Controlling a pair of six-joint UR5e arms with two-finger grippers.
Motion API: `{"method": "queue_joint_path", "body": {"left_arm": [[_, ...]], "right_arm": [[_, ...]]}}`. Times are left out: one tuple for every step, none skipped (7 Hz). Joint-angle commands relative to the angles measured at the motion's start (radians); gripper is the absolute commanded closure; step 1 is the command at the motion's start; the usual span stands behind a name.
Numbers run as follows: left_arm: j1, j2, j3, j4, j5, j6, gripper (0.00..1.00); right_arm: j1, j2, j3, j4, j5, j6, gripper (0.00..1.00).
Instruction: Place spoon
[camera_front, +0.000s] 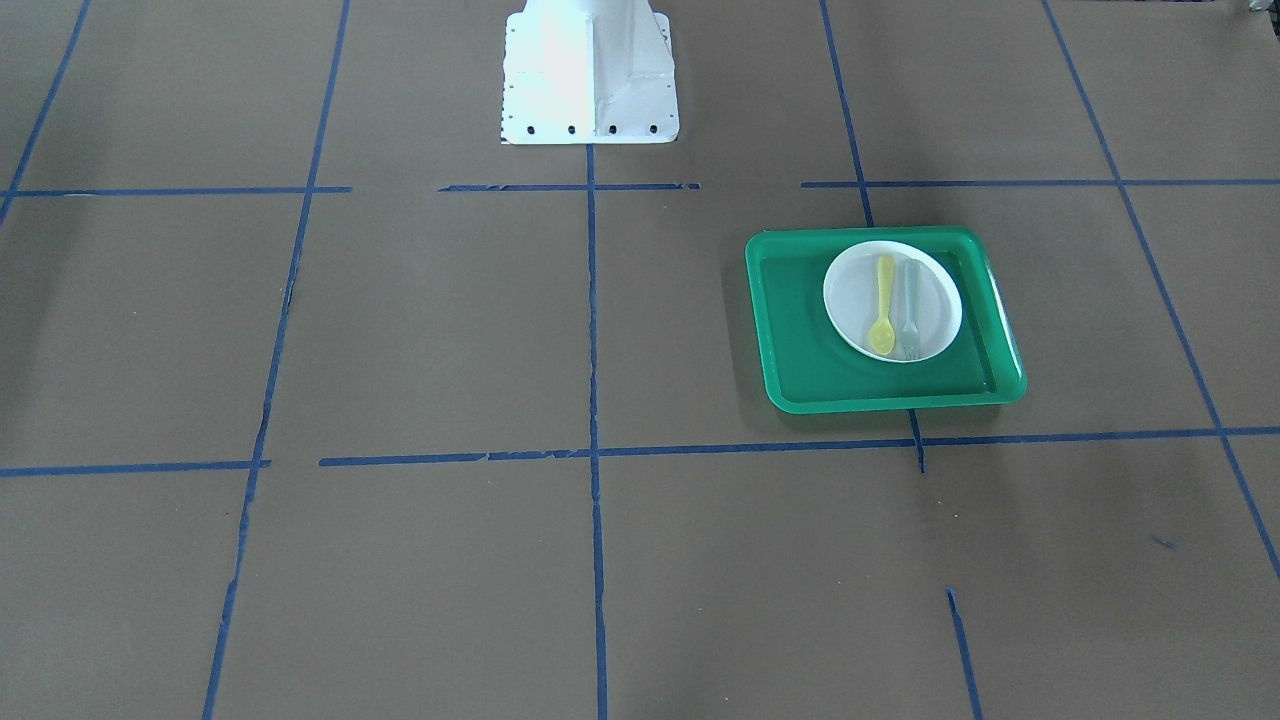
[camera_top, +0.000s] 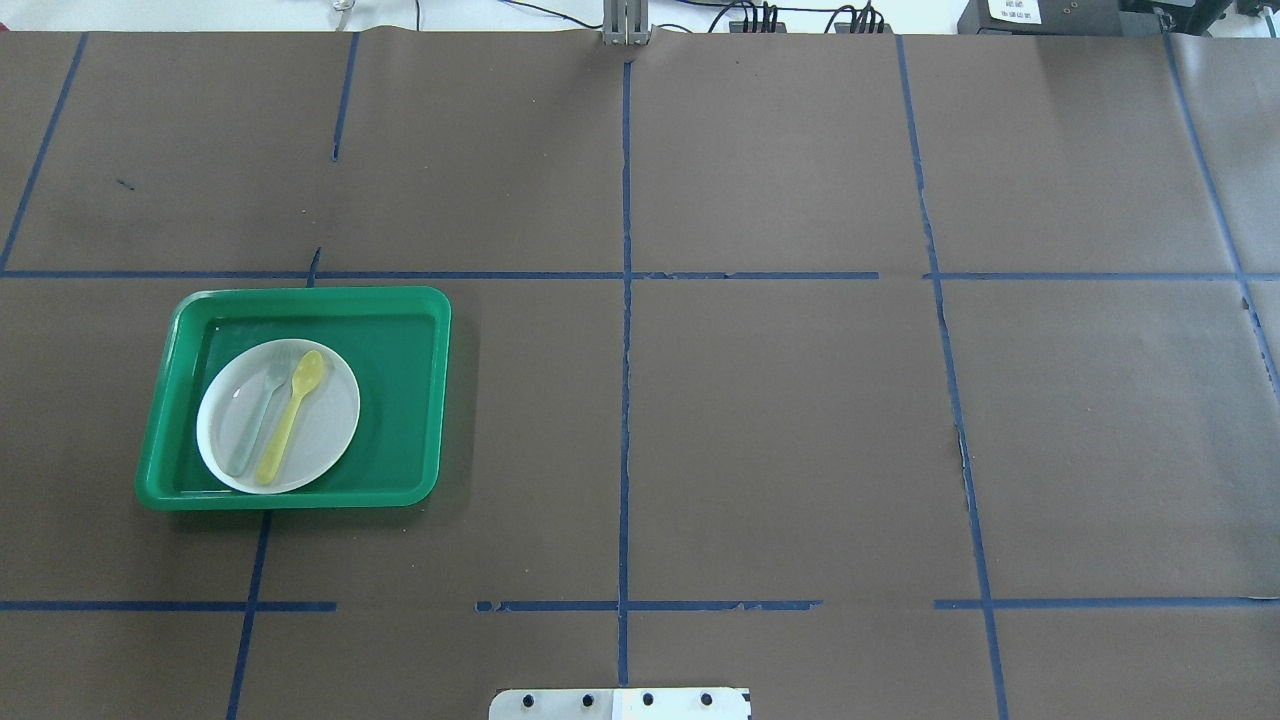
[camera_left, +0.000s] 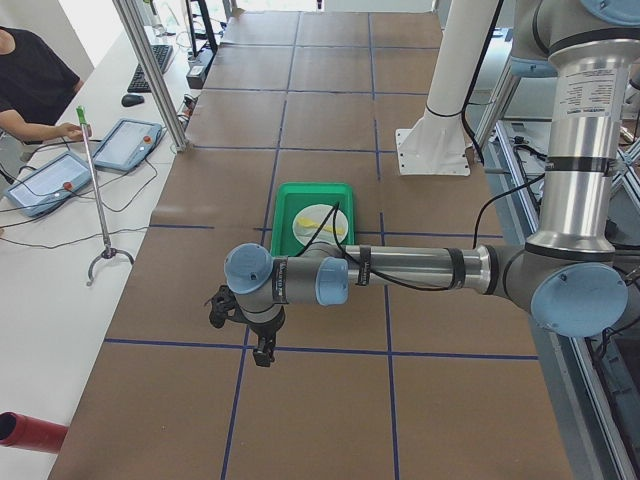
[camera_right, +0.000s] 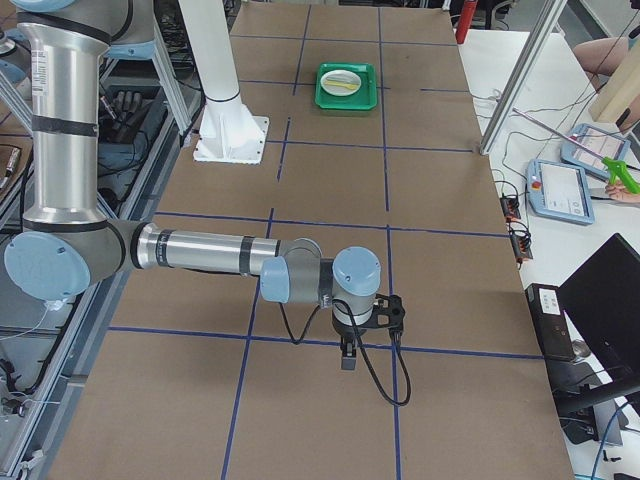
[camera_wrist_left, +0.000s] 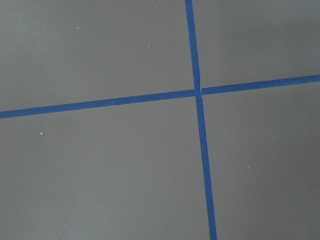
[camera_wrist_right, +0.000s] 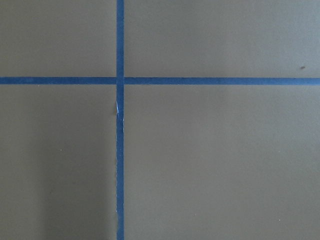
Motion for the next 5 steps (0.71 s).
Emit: {"method": "queue_joint_path", "body": {"left_arm": [[-0.004, -0.008, -0.04, 0.09, 0.0, 0.01, 0.0], [-0.005, -0.062, -0.033, 0.12, 0.006, 0.007, 0.0], [-0.005, -0.063, -0.034, 0.117, 0.006, -0.002, 0.0], [-0.008, -0.045, -0.057, 0.106, 0.003, 0.002, 0.0], [0.001, -0.046, -0.069, 0.082, -0.002, -0.001, 0.0]], "right_arm": [[0.0, 0.0, -0.002, 0.0, -0.001, 0.0, 0.0], [0.0, 0.0, -0.002, 0.0, 0.0, 0.0, 0.0], [0.0, 0.0, -0.002, 0.0, 0.0, 0.0, 0.0], [0.0, 0.0, 0.0, 0.0, -0.001, 0.0, 0.0], [0.0, 0.0, 0.0, 0.0, 0.0, 0.0, 0.0]]}}
